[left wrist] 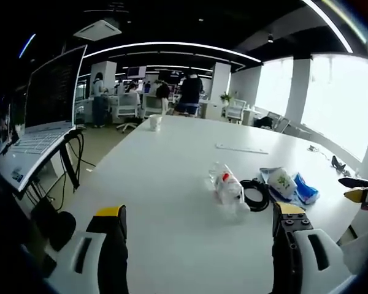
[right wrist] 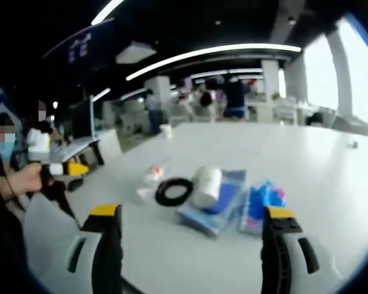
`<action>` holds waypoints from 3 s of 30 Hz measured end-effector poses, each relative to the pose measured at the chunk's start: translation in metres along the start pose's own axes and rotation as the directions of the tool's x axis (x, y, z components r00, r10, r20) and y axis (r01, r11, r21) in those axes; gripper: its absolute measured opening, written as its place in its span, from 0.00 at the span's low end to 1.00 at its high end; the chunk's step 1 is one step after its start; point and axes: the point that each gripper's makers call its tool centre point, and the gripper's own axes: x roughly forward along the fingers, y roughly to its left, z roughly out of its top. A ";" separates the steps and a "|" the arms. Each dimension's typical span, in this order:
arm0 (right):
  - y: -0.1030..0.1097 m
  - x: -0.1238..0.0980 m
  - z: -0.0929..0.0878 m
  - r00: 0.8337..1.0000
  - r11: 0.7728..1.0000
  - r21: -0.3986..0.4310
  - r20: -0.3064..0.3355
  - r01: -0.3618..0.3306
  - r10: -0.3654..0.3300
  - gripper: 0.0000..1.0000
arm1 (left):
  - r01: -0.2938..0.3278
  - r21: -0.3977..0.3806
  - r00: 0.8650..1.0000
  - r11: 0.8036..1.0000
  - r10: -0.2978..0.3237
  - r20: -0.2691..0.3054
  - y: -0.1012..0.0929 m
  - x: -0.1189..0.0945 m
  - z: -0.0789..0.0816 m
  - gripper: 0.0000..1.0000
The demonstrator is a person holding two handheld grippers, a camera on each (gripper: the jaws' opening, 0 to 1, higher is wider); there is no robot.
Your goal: Arrange the tabletop items into an orderly group along one side of the table until the central work area is clear of visible clutter.
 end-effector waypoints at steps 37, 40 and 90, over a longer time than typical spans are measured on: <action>-0.006 0.043 -0.003 1.000 0.999 0.045 -0.020 -0.008 0.009 0.91 | 0.014 -0.010 0.997 1.000 -0.015 -0.082 -0.034 0.074 -0.032 0.97; -0.006 0.044 -0.005 1.000 0.998 0.070 -0.022 -0.011 0.012 0.91 | 0.015 -0.005 0.996 1.000 -0.015 -0.084 -0.037 0.081 -0.036 0.96; -0.030 0.051 -0.028 0.996 0.995 0.095 -0.078 0.042 -0.035 0.88 | -0.013 0.074 1.000 0.997 0.012 0.015 -0.078 0.136 -0.067 0.68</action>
